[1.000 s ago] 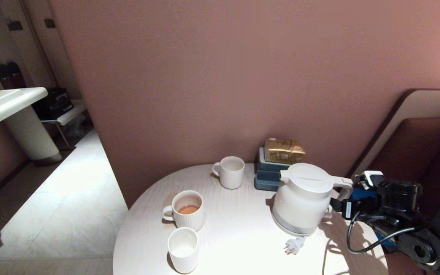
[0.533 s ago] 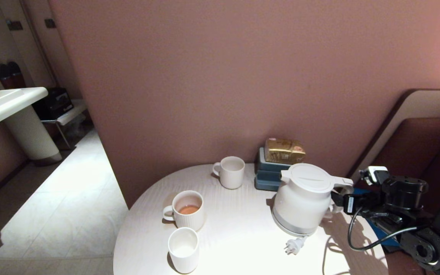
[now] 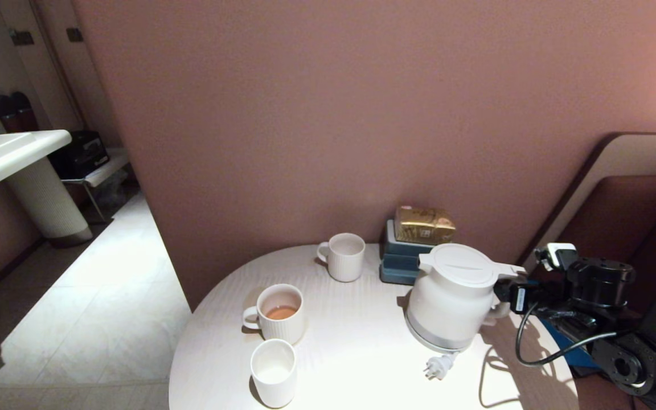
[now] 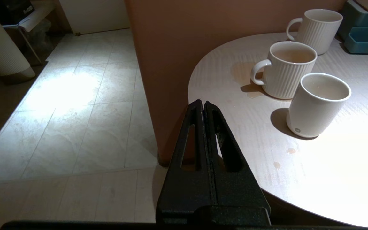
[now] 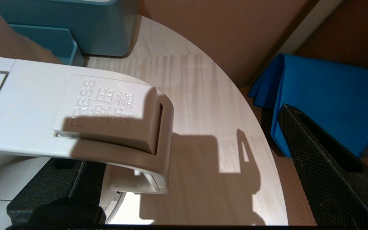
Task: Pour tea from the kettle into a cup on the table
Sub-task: Pick up the kettle
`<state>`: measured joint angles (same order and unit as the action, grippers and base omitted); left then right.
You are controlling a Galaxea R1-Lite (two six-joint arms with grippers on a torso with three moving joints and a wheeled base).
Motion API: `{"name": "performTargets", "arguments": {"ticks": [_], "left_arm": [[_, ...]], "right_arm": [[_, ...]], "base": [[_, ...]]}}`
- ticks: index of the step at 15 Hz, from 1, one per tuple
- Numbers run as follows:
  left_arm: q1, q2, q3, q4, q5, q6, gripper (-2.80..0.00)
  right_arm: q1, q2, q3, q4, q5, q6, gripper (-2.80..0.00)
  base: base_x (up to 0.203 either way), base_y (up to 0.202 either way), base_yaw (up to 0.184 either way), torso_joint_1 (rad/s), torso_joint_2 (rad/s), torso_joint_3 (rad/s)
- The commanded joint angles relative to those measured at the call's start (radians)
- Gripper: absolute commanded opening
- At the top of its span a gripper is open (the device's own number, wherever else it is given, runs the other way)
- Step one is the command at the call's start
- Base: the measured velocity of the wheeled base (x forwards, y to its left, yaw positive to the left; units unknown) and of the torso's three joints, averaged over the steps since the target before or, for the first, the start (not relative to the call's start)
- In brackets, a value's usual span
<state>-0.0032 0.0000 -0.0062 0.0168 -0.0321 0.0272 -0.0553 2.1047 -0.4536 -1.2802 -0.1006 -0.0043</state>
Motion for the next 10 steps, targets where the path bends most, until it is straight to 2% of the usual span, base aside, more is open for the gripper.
{"name": "performTargets", "arguments": {"ticks": [1, 10], "left_arm": [[0.0, 0.0, 0.0, 0.0, 0.0, 0.0, -2.8], [0.0, 0.0, 0.0, 0.0, 0.0, 0.0, -2.8]], "right_arm": [[0.0, 0.0, 0.0, -0.008, -0.001, 0.0, 0.0], [0.005, 0.005, 0.01, -0.036, 0.0, 0.001, 0.0]], "base": [[0.0, 0.0, 0.0, 0.0, 0.0, 0.0], [0.0, 0.0, 0.0, 0.0, 0.0, 0.0]]}}
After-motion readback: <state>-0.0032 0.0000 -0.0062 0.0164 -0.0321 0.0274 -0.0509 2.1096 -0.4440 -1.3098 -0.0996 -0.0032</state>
